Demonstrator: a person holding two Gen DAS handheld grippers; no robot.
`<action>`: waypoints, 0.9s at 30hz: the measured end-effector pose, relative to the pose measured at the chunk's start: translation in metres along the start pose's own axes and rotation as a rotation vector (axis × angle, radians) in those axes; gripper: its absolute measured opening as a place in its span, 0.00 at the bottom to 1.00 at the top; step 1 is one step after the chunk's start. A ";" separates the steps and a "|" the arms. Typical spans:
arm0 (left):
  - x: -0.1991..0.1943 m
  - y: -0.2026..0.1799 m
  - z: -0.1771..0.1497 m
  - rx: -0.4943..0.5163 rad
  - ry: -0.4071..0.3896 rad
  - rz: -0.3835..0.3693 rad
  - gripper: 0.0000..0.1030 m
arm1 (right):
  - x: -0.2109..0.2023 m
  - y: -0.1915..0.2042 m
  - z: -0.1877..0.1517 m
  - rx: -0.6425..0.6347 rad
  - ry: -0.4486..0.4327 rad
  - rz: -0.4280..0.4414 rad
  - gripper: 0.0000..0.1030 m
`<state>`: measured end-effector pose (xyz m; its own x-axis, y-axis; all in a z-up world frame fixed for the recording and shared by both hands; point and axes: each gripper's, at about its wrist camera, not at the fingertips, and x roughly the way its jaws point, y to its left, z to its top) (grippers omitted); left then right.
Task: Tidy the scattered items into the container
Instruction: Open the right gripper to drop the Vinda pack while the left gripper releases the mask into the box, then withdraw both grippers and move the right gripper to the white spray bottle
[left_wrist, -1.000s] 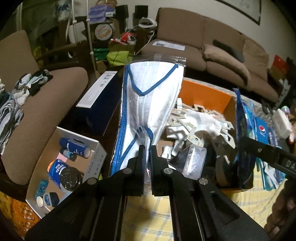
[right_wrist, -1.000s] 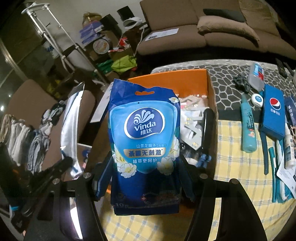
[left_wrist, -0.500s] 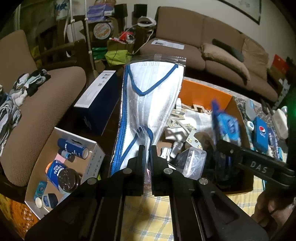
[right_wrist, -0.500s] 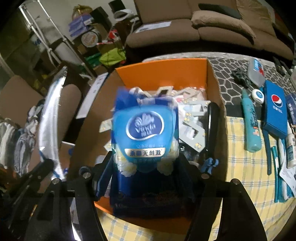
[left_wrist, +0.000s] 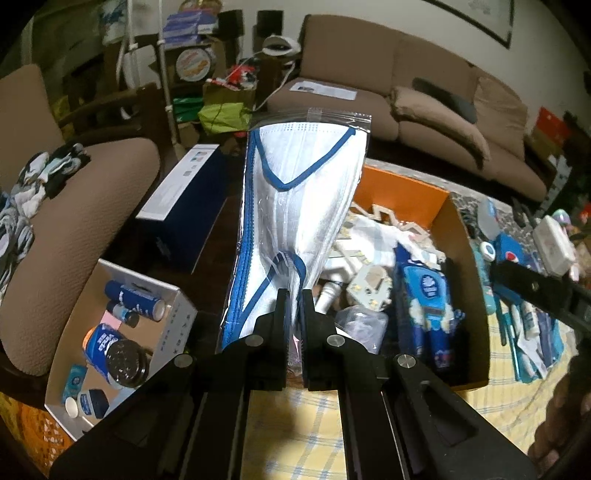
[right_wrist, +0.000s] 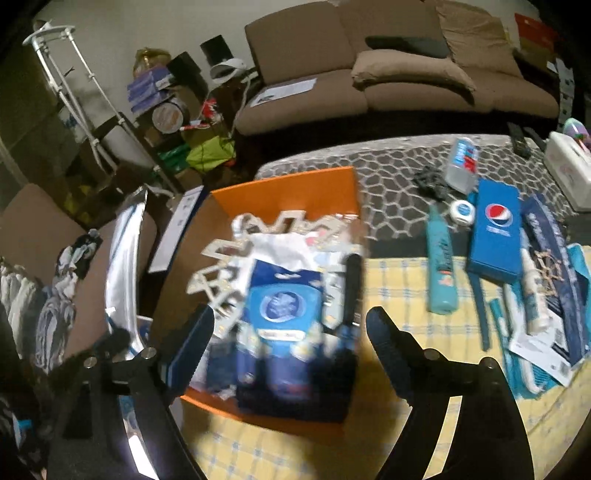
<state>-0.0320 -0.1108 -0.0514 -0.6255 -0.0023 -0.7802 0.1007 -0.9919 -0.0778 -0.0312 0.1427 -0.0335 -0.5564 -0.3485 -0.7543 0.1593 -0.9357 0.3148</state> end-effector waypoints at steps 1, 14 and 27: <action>0.000 -0.004 0.001 0.009 -0.004 -0.005 0.04 | -0.004 -0.007 -0.001 0.006 0.000 -0.008 0.83; 0.028 -0.046 -0.003 0.091 0.047 -0.040 0.27 | -0.041 -0.068 0.001 0.097 -0.038 -0.033 0.83; -0.006 -0.077 0.005 0.055 -0.019 -0.105 0.60 | -0.070 -0.114 0.002 0.140 -0.077 -0.064 0.83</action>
<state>-0.0400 -0.0349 -0.0370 -0.6448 0.0997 -0.7578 -0.0082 -0.9923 -0.1235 -0.0121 0.2737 -0.0155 -0.6233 -0.2778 -0.7310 0.0088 -0.9372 0.3486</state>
